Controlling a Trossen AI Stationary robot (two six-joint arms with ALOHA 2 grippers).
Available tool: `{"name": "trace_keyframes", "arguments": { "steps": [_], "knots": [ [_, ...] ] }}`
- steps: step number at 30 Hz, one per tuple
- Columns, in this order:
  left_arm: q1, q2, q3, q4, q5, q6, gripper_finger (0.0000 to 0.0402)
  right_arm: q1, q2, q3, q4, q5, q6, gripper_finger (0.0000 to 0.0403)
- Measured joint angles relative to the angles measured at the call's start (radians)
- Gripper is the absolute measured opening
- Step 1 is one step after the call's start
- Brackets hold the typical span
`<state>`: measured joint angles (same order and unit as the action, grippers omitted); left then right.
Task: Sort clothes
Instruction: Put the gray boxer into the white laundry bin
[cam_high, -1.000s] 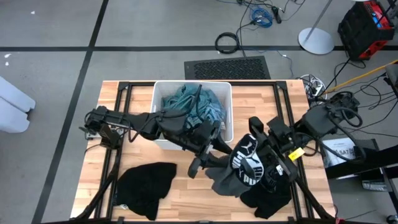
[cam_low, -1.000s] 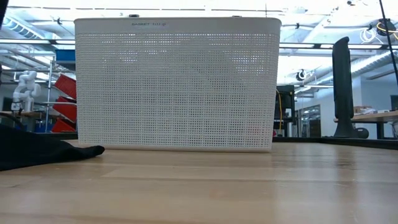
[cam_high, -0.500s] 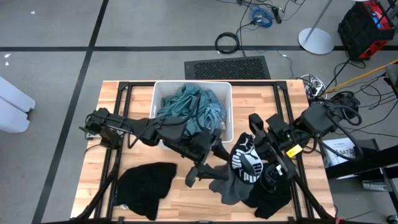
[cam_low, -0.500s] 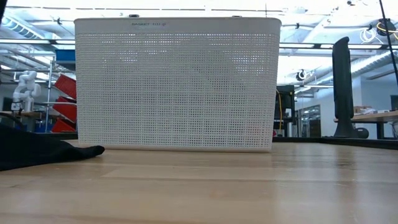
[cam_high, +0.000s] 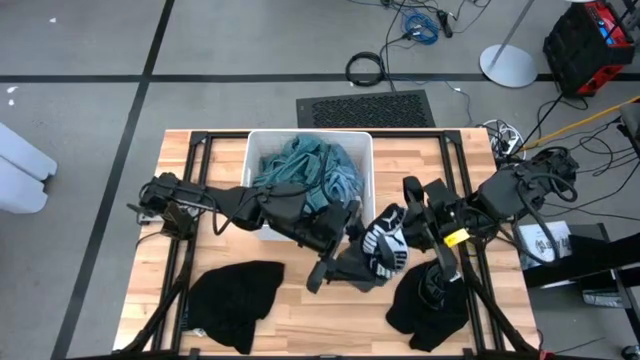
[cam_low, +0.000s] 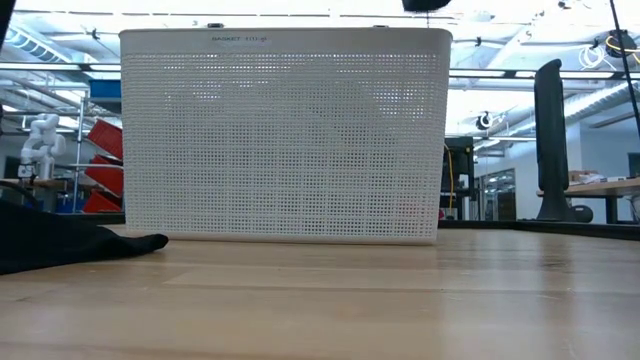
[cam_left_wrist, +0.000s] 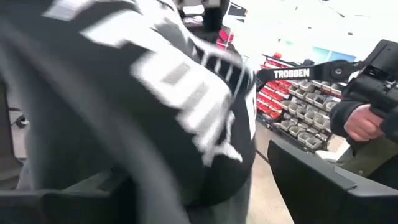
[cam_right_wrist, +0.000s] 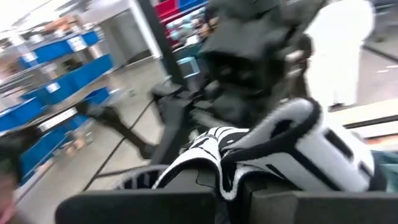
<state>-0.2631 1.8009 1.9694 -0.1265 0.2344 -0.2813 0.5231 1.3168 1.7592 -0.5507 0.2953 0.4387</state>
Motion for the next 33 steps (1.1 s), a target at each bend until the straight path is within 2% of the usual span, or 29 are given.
{"name": "trace_keyframes", "arguments": {
  "steps": [3, 10, 16, 19, 21, 24, 30, 33],
  "knots": [
    [-0.006, 0.010, 0.000, 0.005, -0.001, 0.001, 0.0299, 0.000, 0.000, 0.000, 0.000, 0.067, 0.018, 0.0000],
    [-0.006, 0.021, 0.001, 0.008, -0.084, 0.001, 0.0299, -0.026, 0.009, 0.000, 0.023, 0.119, 0.055, 0.0000],
    [-0.006, 0.021, 0.001, 0.009, -0.114, -0.001, 0.0298, -0.027, 0.019, 0.000, 0.023, 0.128, 0.054, 0.0000],
    [-0.005, 0.021, 0.001, 0.007, -0.125, -0.002, 0.0285, -0.027, 0.018, 0.000, 0.024, 0.129, 0.050, 0.0000],
    [-0.005, 0.020, 0.001, 0.001, -0.137, -0.002, 0.0265, -0.027, 0.016, 0.000, 0.022, 0.126, 0.049, 0.0000],
    [-0.006, 0.020, 0.001, -0.031, -0.184, -0.001, 0.0210, -0.027, 0.012, 0.000, 0.002, 0.093, 0.042, 0.0002],
    [-0.006, 0.020, 0.000, -0.051, -0.188, -0.002, 0.0033, -0.027, 0.010, 0.000, -0.037, 0.036, 0.062, 0.0026],
    [-0.006, 0.020, 0.000, -0.051, -0.183, -0.018, 0.0023, -0.027, 0.009, 0.000, -0.037, -0.042, 0.070, 0.0051]
  ]
}}
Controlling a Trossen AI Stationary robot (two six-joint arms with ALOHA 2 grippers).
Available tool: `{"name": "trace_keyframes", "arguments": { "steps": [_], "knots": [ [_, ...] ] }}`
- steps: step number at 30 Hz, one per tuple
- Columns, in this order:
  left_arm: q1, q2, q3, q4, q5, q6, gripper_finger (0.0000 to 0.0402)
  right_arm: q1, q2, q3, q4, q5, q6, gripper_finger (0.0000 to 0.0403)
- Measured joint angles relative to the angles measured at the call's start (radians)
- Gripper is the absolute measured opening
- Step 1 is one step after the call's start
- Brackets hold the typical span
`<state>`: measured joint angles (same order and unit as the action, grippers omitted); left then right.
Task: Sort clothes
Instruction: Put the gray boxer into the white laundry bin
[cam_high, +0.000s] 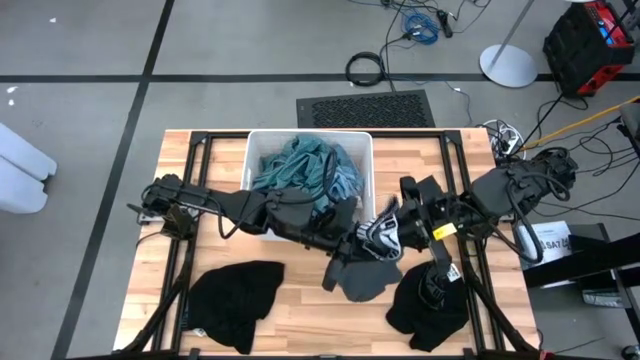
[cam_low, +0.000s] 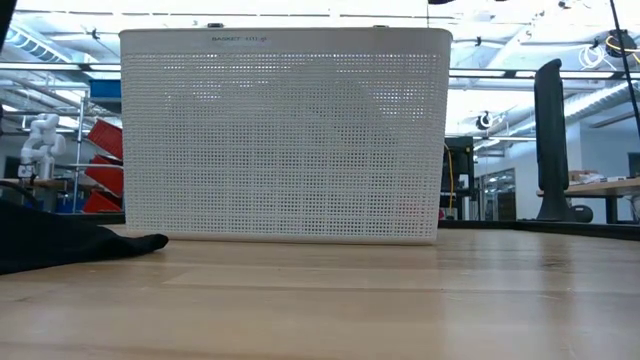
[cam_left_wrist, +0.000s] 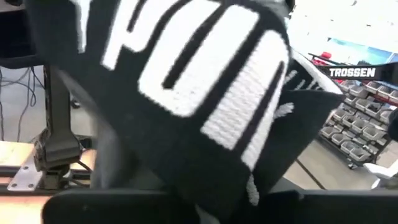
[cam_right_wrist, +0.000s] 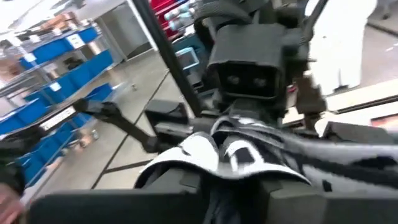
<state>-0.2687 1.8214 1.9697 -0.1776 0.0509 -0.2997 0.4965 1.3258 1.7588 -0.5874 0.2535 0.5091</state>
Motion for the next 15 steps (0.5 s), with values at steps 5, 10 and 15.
{"name": "trace_keyframes", "arguments": {
  "steps": [5, 10, 15],
  "knots": [
    [0.000, -0.001, 0.000, 0.001, 0.000, -0.034, 0.0023, 0.000, -0.014, 0.000, -0.051, -0.023, 0.027, 0.0110],
    [0.000, -0.010, 0.000, -0.001, -0.028, -0.036, 0.0023, -0.013, -0.079, 0.000, -0.132, -0.035, 0.121, 0.0166],
    [0.011, -0.056, 0.000, -0.089, -0.088, -0.036, 0.0023, -0.011, -0.164, 0.000, -0.143, -0.076, 0.219, 0.0202]
  ]
}}
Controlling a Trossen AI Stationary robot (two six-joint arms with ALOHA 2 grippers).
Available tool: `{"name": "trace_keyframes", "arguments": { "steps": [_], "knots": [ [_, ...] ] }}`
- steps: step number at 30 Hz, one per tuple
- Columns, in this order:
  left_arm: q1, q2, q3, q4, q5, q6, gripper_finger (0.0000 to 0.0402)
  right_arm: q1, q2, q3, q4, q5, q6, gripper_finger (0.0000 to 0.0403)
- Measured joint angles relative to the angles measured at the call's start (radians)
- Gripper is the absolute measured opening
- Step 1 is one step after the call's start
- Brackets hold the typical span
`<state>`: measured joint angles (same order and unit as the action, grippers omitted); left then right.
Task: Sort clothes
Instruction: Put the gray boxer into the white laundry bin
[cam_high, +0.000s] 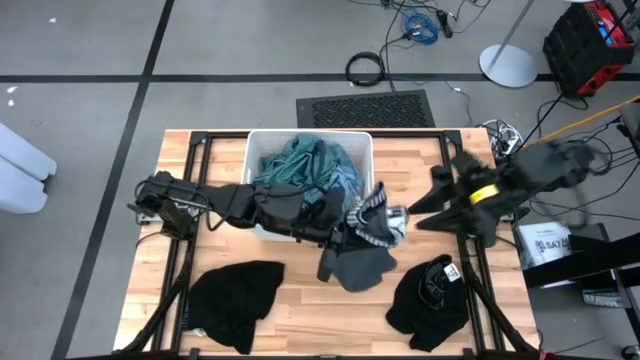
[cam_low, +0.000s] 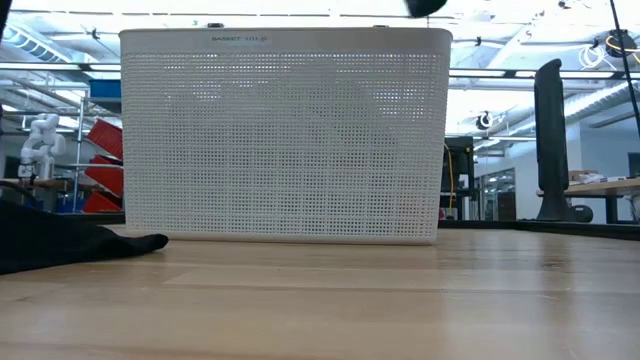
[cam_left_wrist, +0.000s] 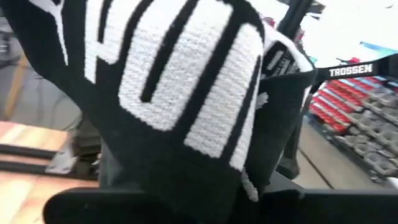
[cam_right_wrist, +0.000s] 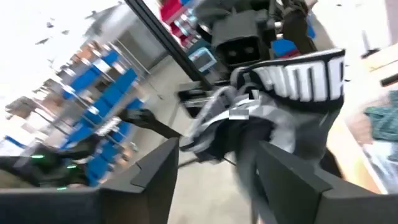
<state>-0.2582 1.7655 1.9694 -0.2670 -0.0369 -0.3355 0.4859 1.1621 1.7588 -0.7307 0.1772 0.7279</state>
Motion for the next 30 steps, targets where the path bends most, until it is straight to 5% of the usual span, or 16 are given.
{"name": "trace_keyframes", "arguments": {
  "steps": [10, 19, 30],
  "knots": [
    [0.075, -0.134, 0.018, -0.123, -0.125, 0.000, 0.0023, 0.030, -0.097, 0.000, -0.001, 0.008, -0.050, 0.0216],
    [0.264, -0.242, 0.123, -0.375, -0.242, 0.086, 0.0023, 0.029, -0.080, 0.000, -0.021, 0.010, -0.087, 0.0213],
    [0.469, -0.160, 0.099, -0.809, -0.114, 0.086, 0.0023, 0.029, -0.072, 0.000, -0.030, 0.035, -0.138, 0.0212]
  ]
}}
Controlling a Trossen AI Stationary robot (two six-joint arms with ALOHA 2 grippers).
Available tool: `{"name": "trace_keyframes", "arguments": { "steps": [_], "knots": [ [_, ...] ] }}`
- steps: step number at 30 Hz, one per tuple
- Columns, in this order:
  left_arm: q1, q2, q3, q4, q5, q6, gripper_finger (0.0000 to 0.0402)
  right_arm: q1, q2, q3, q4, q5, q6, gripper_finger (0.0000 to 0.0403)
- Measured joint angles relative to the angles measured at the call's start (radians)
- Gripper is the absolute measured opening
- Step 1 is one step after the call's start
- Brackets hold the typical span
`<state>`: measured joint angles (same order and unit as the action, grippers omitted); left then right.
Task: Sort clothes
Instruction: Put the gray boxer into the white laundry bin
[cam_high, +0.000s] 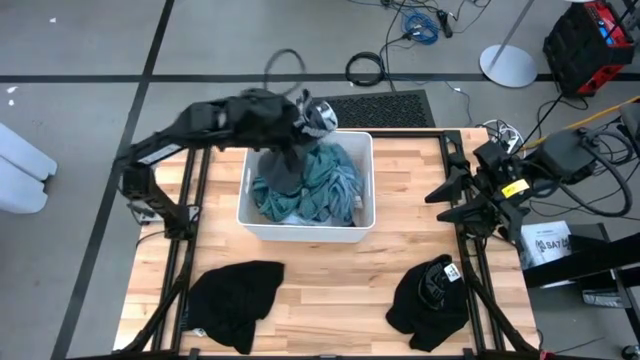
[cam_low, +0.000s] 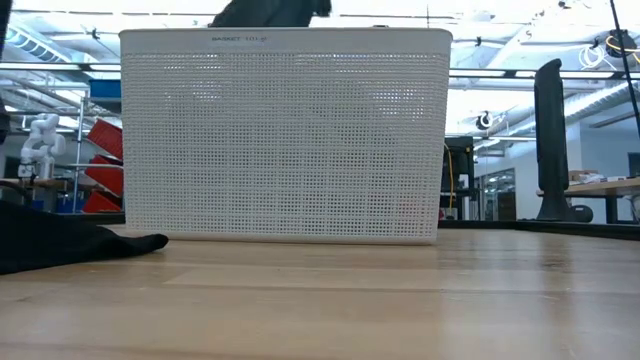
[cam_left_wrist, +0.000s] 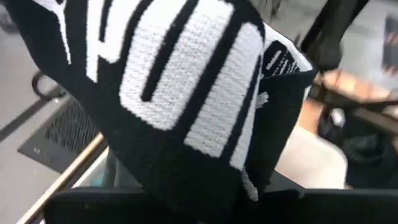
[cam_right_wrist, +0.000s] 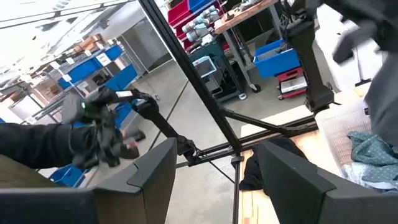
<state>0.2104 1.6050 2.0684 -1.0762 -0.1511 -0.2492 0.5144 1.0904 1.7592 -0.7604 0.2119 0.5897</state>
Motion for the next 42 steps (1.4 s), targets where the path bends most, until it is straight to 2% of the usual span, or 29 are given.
{"name": "trace_keyframes", "arguments": {
  "steps": [5, 14, 18, 23, 26, 32, 37, 42],
  "knots": [
    [0.004, 0.104, -0.015, -0.075, 0.053, 0.054, 0.0023, 0.000, 0.003, 0.000, 0.000, 0.000, 0.010, 0.0212],
    [-0.012, 0.330, -0.015, -0.328, 0.125, 0.109, 0.0023, 0.040, 0.010, 0.000, -0.001, -0.003, 0.053, 0.0212],
    [-0.031, 0.399, -0.016, -0.366, 0.126, 0.136, 0.0023, 0.076, 0.016, 0.000, -0.001, 0.000, 0.056, 0.0212],
    [-0.043, 0.423, -0.015, -0.359, 0.124, 0.155, 0.0035, 0.115, 0.031, 0.000, -0.001, 0.001, 0.064, 0.0212],
    [-0.043, 0.422, -0.015, -0.349, 0.131, 0.154, 0.0054, 0.131, 0.040, 0.000, -0.002, 0.001, 0.062, 0.0212],
    [-0.033, 0.422, 0.013, -0.361, 0.247, 0.128, 0.0127, 0.150, 0.048, 0.000, -0.023, 0.002, 0.056, 0.0212],
    [-0.013, 0.423, 0.107, -0.453, 0.257, 0.119, 0.0197, 0.152, 0.048, 0.000, -0.065, 0.001, 0.072, 0.0212],
    [0.010, 0.423, 0.221, -0.494, 0.291, 0.095, 0.0232, 0.151, 0.048, 0.000, -0.089, 0.001, 0.072, 0.0212]
  ]
}}
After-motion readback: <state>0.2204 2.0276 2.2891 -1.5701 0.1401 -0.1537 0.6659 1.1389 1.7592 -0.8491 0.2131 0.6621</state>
